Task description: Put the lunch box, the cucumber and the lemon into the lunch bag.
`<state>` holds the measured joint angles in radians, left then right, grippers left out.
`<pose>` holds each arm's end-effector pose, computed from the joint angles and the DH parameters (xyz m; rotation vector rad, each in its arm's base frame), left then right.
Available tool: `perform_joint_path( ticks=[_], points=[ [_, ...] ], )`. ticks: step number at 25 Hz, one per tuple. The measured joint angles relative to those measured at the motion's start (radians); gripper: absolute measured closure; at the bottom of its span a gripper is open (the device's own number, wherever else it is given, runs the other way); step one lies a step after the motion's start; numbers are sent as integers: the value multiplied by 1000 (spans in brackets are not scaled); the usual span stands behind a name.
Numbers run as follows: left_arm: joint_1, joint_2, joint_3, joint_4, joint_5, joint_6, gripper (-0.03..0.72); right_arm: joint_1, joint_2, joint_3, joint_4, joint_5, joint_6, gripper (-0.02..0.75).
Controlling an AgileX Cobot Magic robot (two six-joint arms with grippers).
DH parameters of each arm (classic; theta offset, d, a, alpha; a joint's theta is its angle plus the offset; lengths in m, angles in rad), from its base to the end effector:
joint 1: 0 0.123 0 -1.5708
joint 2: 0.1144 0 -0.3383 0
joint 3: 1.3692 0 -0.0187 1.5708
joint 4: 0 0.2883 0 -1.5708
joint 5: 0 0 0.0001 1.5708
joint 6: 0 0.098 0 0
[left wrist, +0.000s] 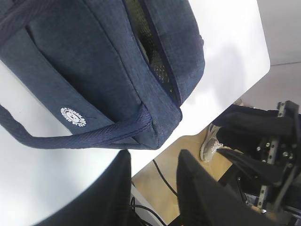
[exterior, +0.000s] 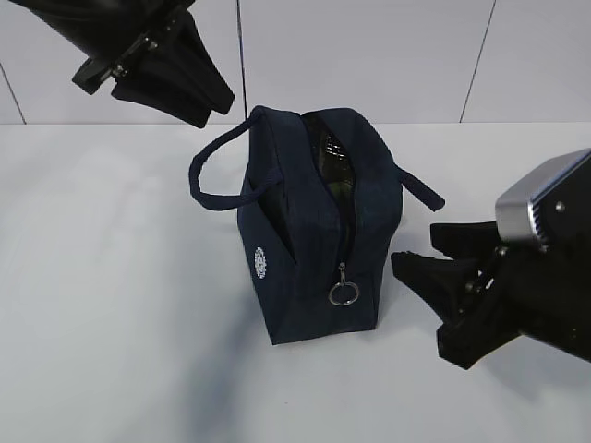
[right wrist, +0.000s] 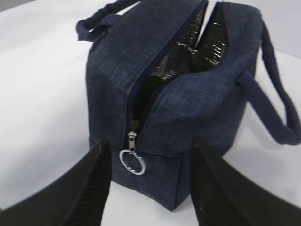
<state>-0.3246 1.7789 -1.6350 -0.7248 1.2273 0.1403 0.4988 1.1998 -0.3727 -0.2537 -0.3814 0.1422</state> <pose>0.3833 -0.1936 0.3753 0.4272 2.7084 -1.0584 0.1982 0.1183 0.2343 -0.6308 1.8511 0.3588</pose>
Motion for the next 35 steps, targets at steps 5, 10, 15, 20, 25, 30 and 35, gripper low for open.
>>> perform_joint_path(
  ticks=[5,10,15,20,25,30,35],
  points=[
    [0,0,0,0,0,0,452,0,97,49,-12,-166,0,336],
    [0,0,0,0,0,0,452,0,217,58,-14,-284,0,356],
    [0,0,0,2,0,-2,452,0,353,58,-2,-370,0,430],
    [0,0,0,2,0,-2,452,0,450,58,33,-462,-2,453],
    [0,0,0,2,0,-2,452,0,544,58,42,-592,-51,454],
    [0,0,0,2,0,-2,452,0,630,56,44,-709,-62,454],
    [0,0,0,4,0,-2,452,0,685,48,76,-757,-63,454]
  ],
)
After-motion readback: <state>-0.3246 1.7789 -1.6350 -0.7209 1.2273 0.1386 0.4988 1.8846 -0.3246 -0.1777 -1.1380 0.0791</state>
